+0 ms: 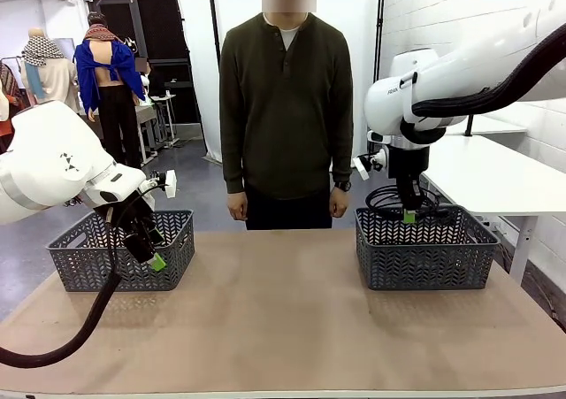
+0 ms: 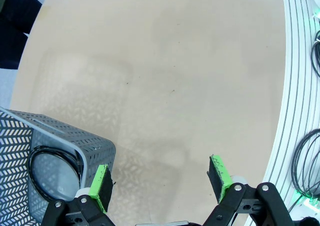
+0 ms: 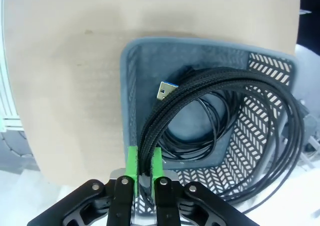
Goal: Organize the cables according to human instructions.
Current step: Pick up a bundle of cables and place it in the basket indicated by the human.
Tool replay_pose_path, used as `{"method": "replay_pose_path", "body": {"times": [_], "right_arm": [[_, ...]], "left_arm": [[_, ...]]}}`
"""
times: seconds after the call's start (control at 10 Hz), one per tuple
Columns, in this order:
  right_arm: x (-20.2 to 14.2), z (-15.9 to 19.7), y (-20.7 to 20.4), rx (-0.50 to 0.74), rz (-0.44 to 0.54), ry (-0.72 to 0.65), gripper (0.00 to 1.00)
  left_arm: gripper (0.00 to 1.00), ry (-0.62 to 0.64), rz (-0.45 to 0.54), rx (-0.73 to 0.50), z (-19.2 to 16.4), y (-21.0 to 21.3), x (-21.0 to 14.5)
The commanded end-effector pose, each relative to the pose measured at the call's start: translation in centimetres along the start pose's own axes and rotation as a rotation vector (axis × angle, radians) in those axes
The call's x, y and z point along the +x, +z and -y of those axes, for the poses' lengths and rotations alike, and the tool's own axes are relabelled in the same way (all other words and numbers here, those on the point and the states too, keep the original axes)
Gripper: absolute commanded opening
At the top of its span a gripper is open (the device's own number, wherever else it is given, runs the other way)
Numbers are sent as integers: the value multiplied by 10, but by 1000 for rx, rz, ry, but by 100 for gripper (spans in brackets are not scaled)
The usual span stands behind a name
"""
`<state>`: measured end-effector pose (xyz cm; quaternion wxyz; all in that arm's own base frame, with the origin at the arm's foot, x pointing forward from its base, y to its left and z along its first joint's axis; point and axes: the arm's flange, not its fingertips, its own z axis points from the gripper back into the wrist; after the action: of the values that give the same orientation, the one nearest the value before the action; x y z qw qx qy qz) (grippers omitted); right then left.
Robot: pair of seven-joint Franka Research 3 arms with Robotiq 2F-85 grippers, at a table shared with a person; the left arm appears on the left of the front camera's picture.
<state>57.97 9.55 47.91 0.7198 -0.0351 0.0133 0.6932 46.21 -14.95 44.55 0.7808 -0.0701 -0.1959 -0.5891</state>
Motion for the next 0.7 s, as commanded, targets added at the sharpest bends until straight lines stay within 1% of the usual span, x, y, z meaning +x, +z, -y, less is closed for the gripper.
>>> {"method": "replay_pose_path", "body": {"times": [0.0, 0.4, 0.6], "right_arm": [[-8, 10, -10, -22, -6, 44, 0], [-26, 25, -35, -24, -26, 40, 0], [-33, 33, -43, -24, -42, 13, 0]], "left_arm": [[100, 1, -5, -6, 0, 2, 1], [100, 1, -5, -6, 0, 2, 1], [100, 1, -5, -6, 0, 2, 1]]}}
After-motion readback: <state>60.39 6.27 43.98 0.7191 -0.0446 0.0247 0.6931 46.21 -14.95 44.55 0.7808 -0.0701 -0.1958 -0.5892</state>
